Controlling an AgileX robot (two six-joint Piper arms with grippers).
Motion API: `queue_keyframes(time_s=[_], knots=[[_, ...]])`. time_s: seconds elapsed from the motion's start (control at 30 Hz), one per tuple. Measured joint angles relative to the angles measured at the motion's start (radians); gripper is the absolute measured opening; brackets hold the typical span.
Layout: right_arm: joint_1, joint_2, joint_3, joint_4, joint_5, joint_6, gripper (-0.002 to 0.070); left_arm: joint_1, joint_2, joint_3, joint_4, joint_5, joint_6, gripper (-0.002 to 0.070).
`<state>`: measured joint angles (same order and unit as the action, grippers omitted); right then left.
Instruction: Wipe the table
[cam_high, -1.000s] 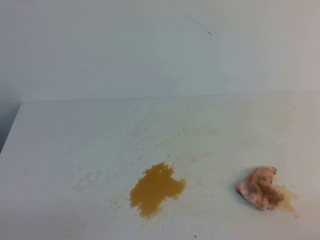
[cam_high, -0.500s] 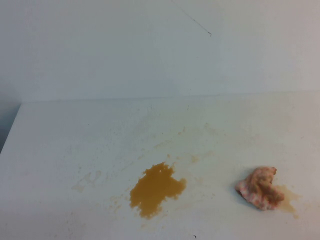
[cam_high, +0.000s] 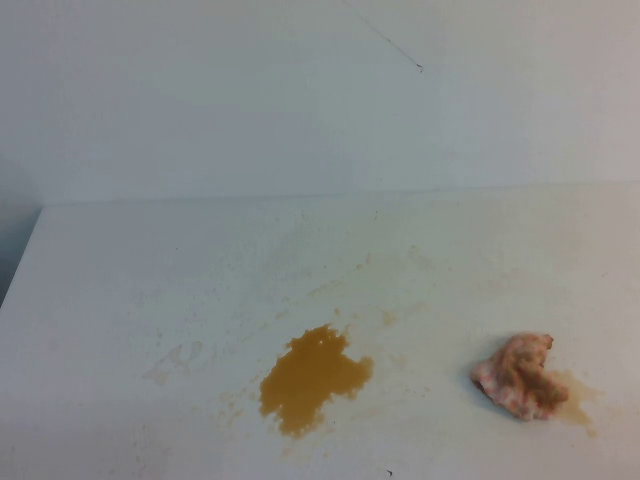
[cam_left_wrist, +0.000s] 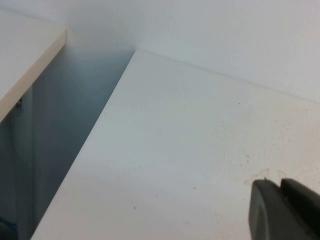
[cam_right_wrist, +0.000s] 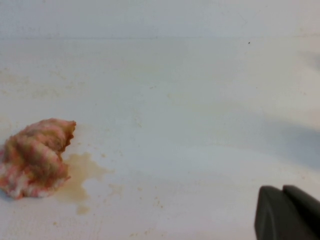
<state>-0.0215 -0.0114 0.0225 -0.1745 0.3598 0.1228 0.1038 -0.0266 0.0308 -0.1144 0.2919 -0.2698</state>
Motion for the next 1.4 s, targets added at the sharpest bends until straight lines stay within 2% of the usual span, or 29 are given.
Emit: queue_keyframes(time_s=[0.33,0.63,0.7,0.97,1.13,1.4], knots=[[0.0,0.0,0.007,-0.004,-0.228,0.0,-0.0002,0.0,0.0,0.0,0.0,0.0,0.0,0.0],[0.0,0.0,0.009,-0.018,-0.651,-0.064,-0.0002,0.0,0.0,0.0,0.0,0.0,0.0,0.0],[0.0,0.0,0.001,-0.009,-0.686,-0.07,-0.0002,0.0,0.0,0.0,0.0,0.0,0.0,0.0],[0.0,0.06,-0.22,0.014,-0.519,-0.106,-0.0002,0.0,0.0,0.0,0.0,0.0,0.0,0.0],[0.0,0.266,-0.396,0.025,-0.369,-0.111,-0.0002,0.0,0.0,0.0,0.0,0.0,0.0,0.0],[0.022,0.706,-0.688,0.117,0.078,-0.128,-0.0002,0.0,0.0,0.0,0.0,0.0,0.0,0.0]])
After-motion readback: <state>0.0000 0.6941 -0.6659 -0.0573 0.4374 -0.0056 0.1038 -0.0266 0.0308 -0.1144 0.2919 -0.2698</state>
